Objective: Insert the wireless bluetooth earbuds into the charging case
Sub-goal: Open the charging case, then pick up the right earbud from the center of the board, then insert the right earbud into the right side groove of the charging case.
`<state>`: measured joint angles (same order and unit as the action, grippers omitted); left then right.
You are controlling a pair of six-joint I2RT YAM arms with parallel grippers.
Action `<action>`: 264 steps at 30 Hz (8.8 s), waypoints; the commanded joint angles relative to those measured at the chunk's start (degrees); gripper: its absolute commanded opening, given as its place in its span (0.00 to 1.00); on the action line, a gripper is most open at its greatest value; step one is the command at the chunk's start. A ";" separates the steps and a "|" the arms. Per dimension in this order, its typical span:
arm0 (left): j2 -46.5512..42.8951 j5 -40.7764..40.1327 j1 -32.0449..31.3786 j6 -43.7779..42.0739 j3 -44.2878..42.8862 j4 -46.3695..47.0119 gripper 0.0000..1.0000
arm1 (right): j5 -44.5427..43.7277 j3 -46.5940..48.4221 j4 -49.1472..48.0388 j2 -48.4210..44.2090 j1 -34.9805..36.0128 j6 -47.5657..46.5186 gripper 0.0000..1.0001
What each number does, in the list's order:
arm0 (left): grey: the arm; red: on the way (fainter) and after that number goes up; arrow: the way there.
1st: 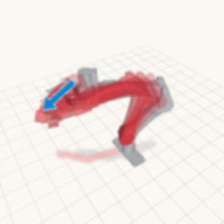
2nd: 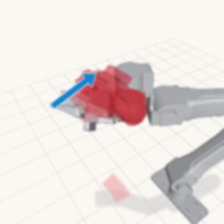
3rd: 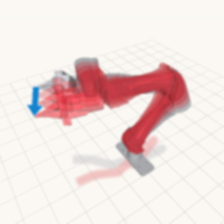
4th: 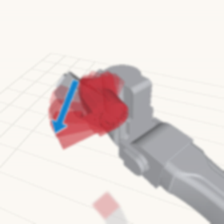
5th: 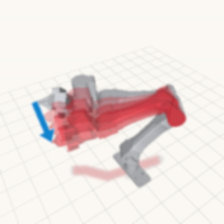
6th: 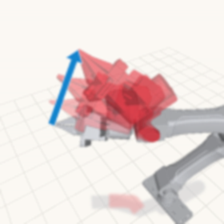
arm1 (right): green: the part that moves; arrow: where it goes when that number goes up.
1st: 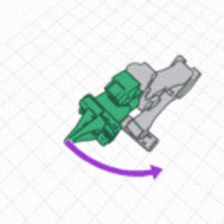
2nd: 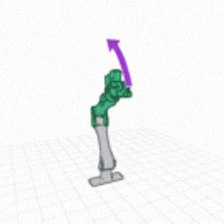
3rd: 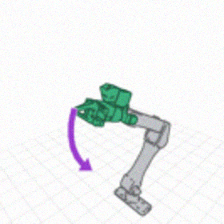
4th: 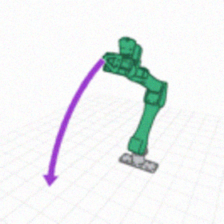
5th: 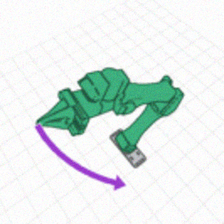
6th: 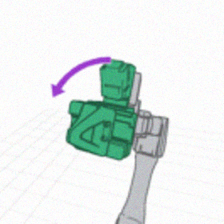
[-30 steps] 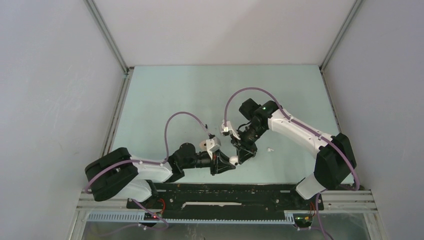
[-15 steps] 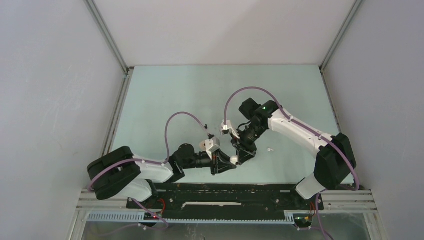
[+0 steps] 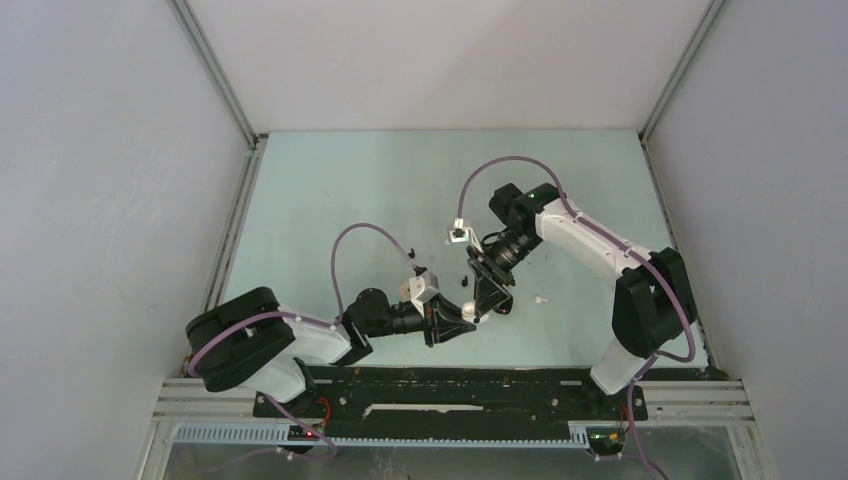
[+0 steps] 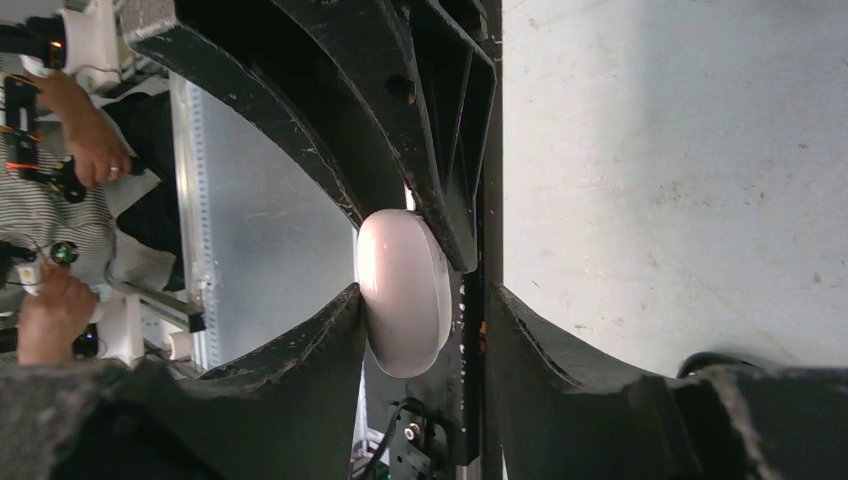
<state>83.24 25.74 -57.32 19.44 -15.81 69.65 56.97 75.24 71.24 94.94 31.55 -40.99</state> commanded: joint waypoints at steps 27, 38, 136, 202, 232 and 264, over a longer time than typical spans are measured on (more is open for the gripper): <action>-7.76 -2.45 -1.13 -3.47 0.97 -8.33 0.00 | -2.22 0.83 -15.83 -23.49 -14.66 6.27 0.70; -16.40 -10.50 -1.04 -5.68 4.80 -14.54 0.00 | -22.54 -13.15 -45.81 -30.03 -14.89 21.81 0.94; -25.55 -19.98 0.01 0.04 7.17 -21.81 0.00 | -35.19 -18.12 -26.07 -28.46 -8.90 13.39 0.00; -15.17 -29.93 -7.04 -20.00 -20.89 -23.94 0.00 | -33.44 -20.77 -63.00 -49.90 2.51 49.32 0.00; -14.86 -29.93 -6.97 -14.18 -20.79 -20.67 0.00 | -31.28 -23.34 -64.50 -49.49 3.17 44.86 0.00; -14.69 -30.92 -6.67 -13.03 -19.06 -17.88 0.00 | -34.02 -24.22 -64.69 -49.73 3.04 41.27 0.00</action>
<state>68.71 -4.38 -63.99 6.02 -35.20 46.41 24.08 51.31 7.97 45.36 34.44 1.04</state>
